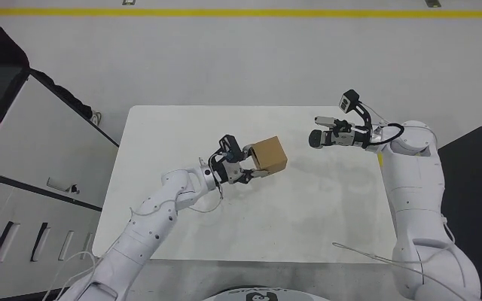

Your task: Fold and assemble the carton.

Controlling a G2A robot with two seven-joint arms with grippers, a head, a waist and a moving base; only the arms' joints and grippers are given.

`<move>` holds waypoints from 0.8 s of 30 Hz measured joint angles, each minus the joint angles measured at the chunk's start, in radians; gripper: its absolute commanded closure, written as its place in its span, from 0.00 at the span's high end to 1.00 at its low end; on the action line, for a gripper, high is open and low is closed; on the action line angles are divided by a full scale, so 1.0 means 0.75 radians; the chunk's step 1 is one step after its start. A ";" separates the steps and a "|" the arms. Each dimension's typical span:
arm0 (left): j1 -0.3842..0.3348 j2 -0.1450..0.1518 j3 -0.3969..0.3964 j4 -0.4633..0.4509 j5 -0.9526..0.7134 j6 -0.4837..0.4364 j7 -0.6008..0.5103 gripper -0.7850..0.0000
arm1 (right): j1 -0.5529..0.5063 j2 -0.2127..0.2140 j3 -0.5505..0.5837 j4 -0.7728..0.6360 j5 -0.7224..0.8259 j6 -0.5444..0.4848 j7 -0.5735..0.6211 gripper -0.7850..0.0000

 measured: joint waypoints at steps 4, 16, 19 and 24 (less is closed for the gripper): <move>0.016 0.037 -0.119 -0.140 -0.047 -0.147 -0.124 0.00 | 0.000 0.000 0.000 0.000 0.000 0.000 0.000 1.00; 0.121 0.129 -0.456 -0.660 -0.415 -0.396 -0.560 0.00 | 0.000 0.000 0.000 0.000 0.000 0.000 0.000 1.00; 0.129 0.143 -0.487 -0.748 -0.424 -0.377 -0.668 0.00 | 0.000 0.000 0.000 0.000 0.000 0.000 0.000 1.00; 0.132 0.145 -0.489 -0.764 -0.419 -0.367 -0.692 0.00 | 0.000 0.000 0.000 0.000 0.000 0.000 0.000 1.00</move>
